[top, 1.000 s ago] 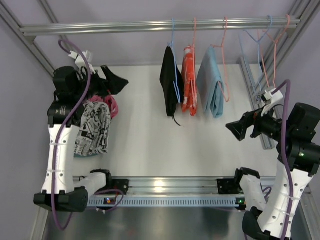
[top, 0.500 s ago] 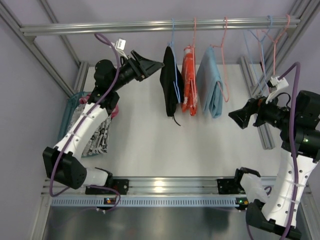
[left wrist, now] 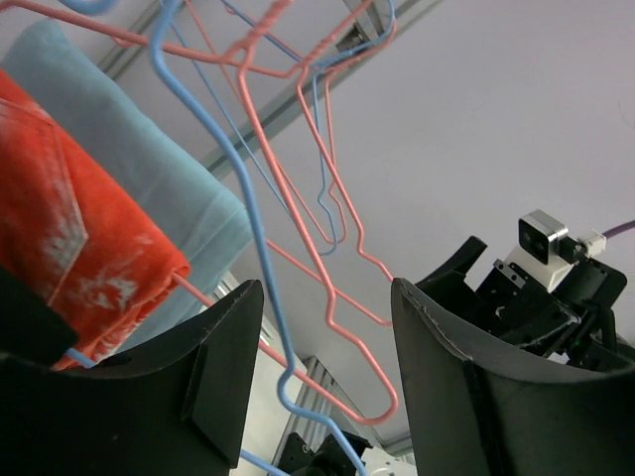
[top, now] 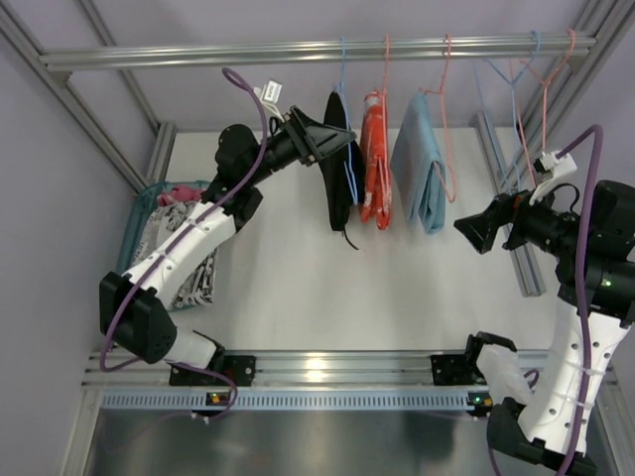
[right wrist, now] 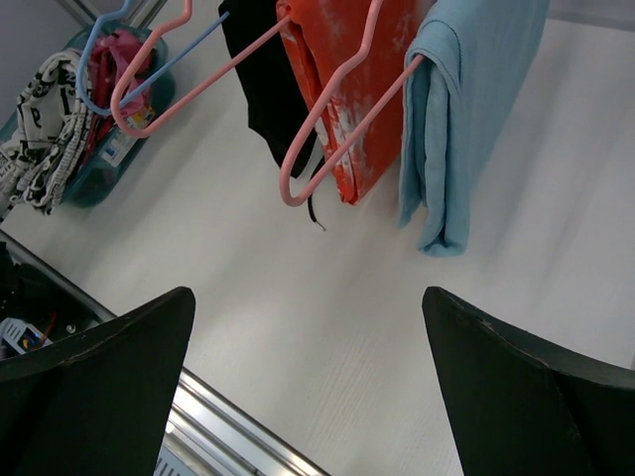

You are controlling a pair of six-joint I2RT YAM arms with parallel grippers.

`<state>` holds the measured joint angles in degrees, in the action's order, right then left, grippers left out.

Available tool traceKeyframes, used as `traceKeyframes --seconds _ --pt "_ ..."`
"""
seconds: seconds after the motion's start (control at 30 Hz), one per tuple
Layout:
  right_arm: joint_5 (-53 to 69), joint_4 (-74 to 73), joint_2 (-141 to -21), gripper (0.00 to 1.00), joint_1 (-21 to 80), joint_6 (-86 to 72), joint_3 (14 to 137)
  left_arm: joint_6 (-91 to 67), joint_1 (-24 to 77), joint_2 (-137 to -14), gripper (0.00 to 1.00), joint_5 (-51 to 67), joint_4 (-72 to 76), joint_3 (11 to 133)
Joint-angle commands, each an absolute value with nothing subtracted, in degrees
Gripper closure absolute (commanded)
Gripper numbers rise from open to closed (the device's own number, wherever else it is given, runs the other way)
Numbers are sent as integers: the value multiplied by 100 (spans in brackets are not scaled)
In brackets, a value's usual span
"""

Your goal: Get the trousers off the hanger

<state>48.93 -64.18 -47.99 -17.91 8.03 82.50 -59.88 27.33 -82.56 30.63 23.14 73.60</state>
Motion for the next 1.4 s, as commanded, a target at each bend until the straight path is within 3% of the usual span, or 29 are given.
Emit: traceKeyframes --seconds 0.0,0.17,0.53,0.63,0.77,1.37 --pt "4896 -6117 -4693 1 -1837 738 8244 -5993 2927 -8297 40 3059 2804 7278" --pt "4922 -6152 -4658 0 -1837 738 8218 -5959 3032 -8376 44 3059 2804 7251" --pt "4983 -6117 -4693 1 -1837 694 8209 -5880 3103 -8569 66 3286 2891 7488" --pt "4975 -6117 -4667 1 -1837 694 8200 -5976 3103 -8692 77 3322 3138 7567" --pt "4966 -6143 -4641 1 -1837 712 8297 -6012 3103 -8815 100 3226 3261 7848" --pt "5353 -5915 -4676 1 -1837 431 8481 -5318 3102 -8148 100 2602 3769 8113"
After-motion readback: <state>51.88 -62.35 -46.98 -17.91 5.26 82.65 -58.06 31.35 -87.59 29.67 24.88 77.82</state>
